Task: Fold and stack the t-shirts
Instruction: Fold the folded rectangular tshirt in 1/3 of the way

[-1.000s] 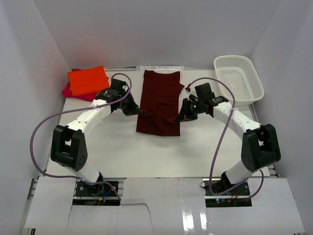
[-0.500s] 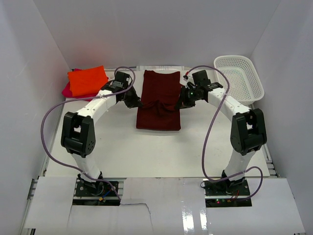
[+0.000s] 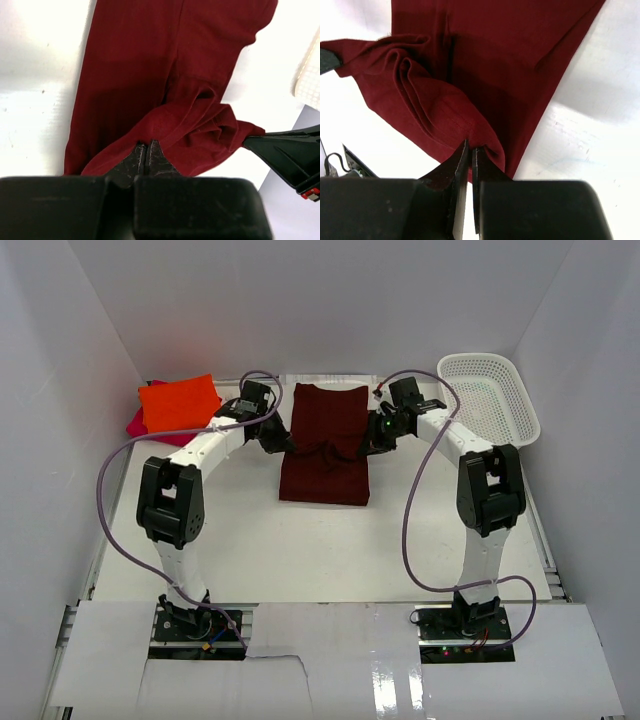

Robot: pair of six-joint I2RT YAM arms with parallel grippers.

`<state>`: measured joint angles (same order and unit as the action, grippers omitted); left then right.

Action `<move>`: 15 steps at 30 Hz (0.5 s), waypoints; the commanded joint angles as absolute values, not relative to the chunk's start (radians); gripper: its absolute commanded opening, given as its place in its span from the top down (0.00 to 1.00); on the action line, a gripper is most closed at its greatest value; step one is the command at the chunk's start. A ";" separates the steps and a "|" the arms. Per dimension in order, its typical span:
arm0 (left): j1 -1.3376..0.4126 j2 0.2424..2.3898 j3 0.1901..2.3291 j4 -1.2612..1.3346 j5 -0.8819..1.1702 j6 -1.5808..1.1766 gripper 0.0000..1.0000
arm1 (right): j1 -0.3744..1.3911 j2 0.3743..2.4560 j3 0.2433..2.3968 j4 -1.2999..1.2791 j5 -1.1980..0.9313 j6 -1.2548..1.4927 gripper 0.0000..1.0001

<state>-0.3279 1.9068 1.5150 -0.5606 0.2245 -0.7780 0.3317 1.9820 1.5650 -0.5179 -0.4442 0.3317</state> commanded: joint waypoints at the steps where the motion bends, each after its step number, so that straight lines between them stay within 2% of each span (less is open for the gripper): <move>1: -0.316 1.910 1.583 -0.540 0.218 -0.761 1.00 | 0.319 2.011 1.663 -0.518 -0.453 0.316 0.92; 12: -0.302 2.025 1.701 -0.566 0.222 -0.744 1.00 | 0.296 2.153 1.816 -0.522 -0.502 0.318 0.92; 14: -0.299 2.054 1.707 -0.557 0.222 -0.736 0.94 | 0.293 2.190 1.847 -0.522 -0.497 0.316 0.84; 15: -0.295 2.065 1.707 -0.551 0.229 -0.736 0.84 | 0.288 2.201 1.855 -0.523 -0.495 0.318 0.80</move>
